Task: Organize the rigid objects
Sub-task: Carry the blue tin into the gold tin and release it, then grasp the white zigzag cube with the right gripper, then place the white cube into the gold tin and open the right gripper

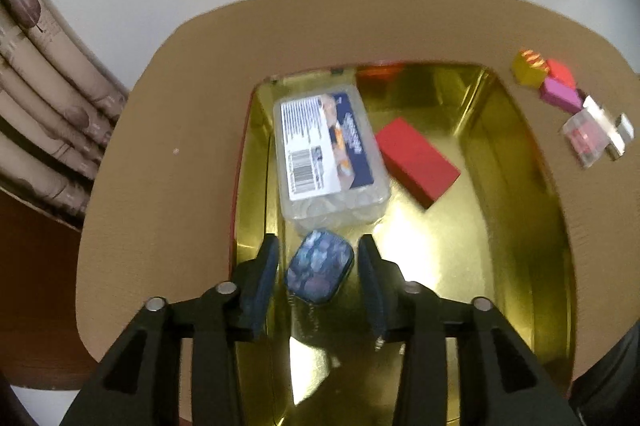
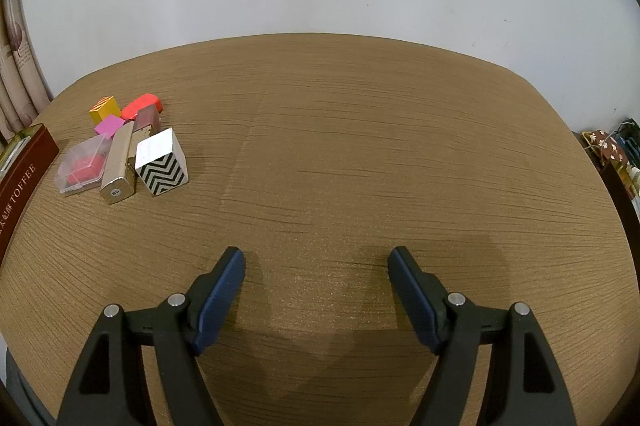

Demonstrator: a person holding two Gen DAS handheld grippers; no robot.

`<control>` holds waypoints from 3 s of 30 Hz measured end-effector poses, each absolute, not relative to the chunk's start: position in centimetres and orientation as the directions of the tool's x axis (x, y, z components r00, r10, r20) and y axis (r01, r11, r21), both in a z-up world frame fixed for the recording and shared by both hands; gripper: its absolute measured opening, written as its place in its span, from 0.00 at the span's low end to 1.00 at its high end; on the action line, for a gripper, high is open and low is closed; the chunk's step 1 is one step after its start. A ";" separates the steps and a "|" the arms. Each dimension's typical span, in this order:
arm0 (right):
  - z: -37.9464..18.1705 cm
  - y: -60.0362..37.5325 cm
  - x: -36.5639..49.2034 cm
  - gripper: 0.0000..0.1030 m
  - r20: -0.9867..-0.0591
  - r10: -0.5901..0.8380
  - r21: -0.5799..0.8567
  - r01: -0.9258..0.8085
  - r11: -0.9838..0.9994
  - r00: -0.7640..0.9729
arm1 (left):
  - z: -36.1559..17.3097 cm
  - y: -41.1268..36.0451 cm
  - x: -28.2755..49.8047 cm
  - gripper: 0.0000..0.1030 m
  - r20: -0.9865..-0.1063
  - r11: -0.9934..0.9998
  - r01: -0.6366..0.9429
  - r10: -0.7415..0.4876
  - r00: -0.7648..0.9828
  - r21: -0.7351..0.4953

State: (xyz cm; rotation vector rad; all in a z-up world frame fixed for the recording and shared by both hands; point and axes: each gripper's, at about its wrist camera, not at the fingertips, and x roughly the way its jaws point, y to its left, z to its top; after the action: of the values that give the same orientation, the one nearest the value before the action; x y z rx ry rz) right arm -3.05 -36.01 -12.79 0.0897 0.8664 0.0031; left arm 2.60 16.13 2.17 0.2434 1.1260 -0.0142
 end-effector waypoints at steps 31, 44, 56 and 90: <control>-10.8 -27.9 5.0 0.47 -0.794 0.287 0.085 -0.369 0.925 0.536 | 6.8 7.6 -17.1 0.85 -0.799 0.999 -0.017 -0.015 0.601 -0.032; -2.0 -22.6 1.3 0.29 -0.699 0.460 0.157 -0.510 0.846 0.547 | 5.3 8.7 -19.6 0.85 -0.798 0.998 -0.058 0.040 0.601 0.006; -0.6 -0.3 6.1 0.29 -0.765 0.551 0.115 -0.770 0.627 0.334 | 4.9 10.1 -21.4 0.89 -0.752 0.994 -0.068 0.112 0.650 0.089; 0.7 -14.7 3.7 0.55 -0.602 0.412 0.148 -0.411 0.900 0.684 | 3.8 10.4 -21.2 0.89 -0.801 1.000 -0.019 0.023 0.599 0.014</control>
State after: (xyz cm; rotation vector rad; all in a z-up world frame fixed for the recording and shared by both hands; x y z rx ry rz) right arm 3.72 -14.65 0.74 0.0009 0.6751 0.4610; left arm -21.17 10.38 3.85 0.0044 0.9284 0.0241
